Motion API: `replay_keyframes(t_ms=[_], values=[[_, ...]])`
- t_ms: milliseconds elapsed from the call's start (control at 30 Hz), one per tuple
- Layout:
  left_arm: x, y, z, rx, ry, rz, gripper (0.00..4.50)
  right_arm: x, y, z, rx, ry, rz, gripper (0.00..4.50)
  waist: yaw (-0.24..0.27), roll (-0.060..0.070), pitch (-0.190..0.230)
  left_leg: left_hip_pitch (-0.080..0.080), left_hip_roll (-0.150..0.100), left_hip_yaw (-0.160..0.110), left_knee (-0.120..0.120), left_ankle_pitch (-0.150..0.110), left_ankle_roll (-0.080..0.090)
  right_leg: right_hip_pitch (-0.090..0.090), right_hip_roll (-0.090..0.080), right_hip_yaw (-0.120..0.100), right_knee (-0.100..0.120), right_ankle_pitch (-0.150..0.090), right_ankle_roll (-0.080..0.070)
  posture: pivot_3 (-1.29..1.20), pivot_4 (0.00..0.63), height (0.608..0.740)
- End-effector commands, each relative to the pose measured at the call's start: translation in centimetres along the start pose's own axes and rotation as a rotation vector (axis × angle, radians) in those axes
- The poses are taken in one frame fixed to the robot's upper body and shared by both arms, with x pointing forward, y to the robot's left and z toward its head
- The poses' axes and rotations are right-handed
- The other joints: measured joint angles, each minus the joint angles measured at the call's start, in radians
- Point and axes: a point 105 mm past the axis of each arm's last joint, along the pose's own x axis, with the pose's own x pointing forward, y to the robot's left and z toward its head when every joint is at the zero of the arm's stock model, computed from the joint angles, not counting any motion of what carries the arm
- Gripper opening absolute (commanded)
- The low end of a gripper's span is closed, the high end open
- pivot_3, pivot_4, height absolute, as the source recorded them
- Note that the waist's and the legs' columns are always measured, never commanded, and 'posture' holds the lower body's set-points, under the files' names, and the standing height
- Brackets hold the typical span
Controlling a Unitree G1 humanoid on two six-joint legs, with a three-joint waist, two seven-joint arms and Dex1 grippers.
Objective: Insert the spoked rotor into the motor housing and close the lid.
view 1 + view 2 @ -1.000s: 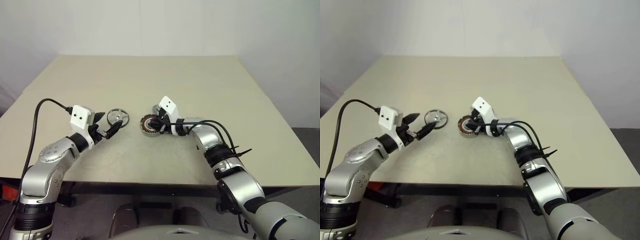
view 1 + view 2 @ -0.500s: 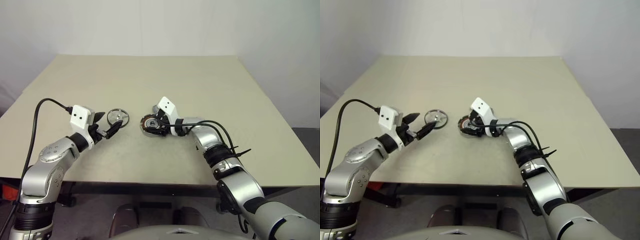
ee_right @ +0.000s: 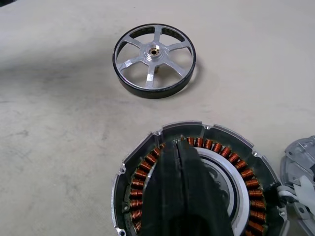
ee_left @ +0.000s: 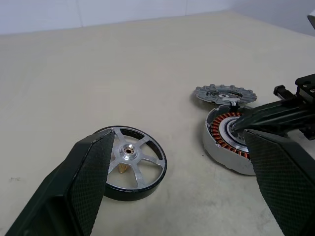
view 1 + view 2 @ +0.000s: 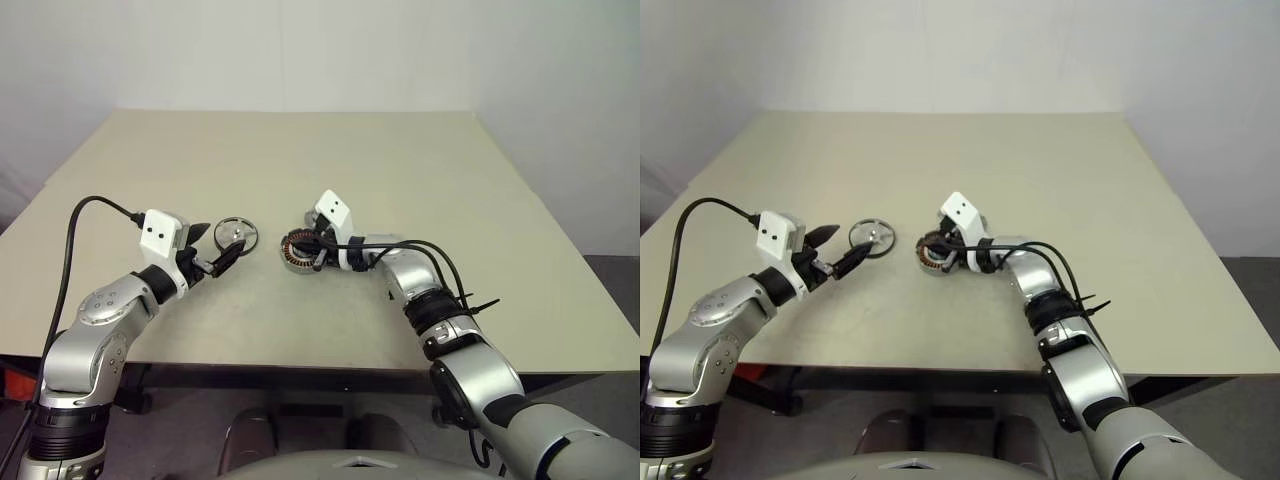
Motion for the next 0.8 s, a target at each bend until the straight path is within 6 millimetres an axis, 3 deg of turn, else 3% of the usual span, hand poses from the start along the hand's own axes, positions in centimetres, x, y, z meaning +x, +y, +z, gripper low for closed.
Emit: replay_keyframes(t_ms=[33,400,700,800], values=[[-0.2,0.1,1.3,0.045,-0.036,-0.001,4.50,0.3,-0.2,2.1,-0.040,-0.062,-0.007,0.01,0.000,0.000,0.000,0.000,0.000,0.000,0.000,0.000,0.000,0.000,0.000,0.000,0.000,0.000,0.000,0.00,0.000,0.740],[-0.2,-0.1,1.3,0.045,-0.035,-0.006,4.50,1.5,0.7,-0.2,-0.008,-0.004,0.003,0.01,-0.003,0.000,0.000,0.003,0.000,0.000,0.000,0.000,0.000,0.002,0.000,0.000,0.000,0.000,0.000,0.00,0.000,0.740],[-0.3,-0.4,1.1,0.030,-0.031,-0.024,4.50,0.5,-0.3,4.6,-0.021,-0.152,0.006,0.01,-0.002,0.000,0.000,0.004,0.000,0.000,0.000,0.000,0.000,0.003,0.000,0.000,0.000,0.000,0.000,0.00,0.000,0.740],[-0.2,-0.3,1.1,0.030,-0.030,-0.024,4.50,0.3,-0.7,5.3,-0.029,-0.165,-0.016,0.01,-0.002,0.000,0.000,0.003,0.000,0.000,0.000,0.000,0.000,0.002,0.000,0.000,0.000,0.000,0.000,0.00,0.000,0.740]])
